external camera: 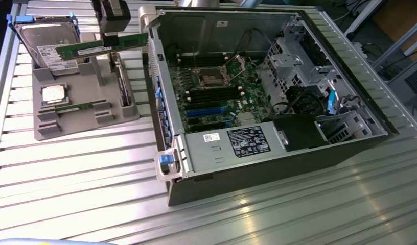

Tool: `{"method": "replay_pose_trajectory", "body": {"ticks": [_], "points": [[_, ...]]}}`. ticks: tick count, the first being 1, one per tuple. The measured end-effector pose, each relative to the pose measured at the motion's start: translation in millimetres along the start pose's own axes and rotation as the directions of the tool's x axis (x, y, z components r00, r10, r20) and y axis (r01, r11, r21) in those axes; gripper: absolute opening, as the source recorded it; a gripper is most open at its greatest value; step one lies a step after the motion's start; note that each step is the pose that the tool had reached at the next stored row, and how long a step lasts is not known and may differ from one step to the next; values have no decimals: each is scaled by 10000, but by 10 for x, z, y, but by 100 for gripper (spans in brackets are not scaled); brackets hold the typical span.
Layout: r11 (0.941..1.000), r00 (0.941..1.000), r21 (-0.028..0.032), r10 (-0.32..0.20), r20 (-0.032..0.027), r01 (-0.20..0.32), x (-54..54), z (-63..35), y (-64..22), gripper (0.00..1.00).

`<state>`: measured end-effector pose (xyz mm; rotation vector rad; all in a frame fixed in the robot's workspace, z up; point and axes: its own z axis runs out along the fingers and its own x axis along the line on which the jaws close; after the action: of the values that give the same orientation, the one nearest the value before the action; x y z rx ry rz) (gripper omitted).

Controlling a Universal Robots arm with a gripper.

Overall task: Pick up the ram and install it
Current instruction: 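Pick up the ram and move it above insertion slot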

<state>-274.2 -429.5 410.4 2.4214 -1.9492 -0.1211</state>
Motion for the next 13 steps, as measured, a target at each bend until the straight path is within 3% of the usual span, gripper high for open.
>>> {"method": "replay_pose_trajectory", "body": {"ticks": [13], "points": [[10000,10000,-30,1,7,-1,31,-11,-141,14]]}}
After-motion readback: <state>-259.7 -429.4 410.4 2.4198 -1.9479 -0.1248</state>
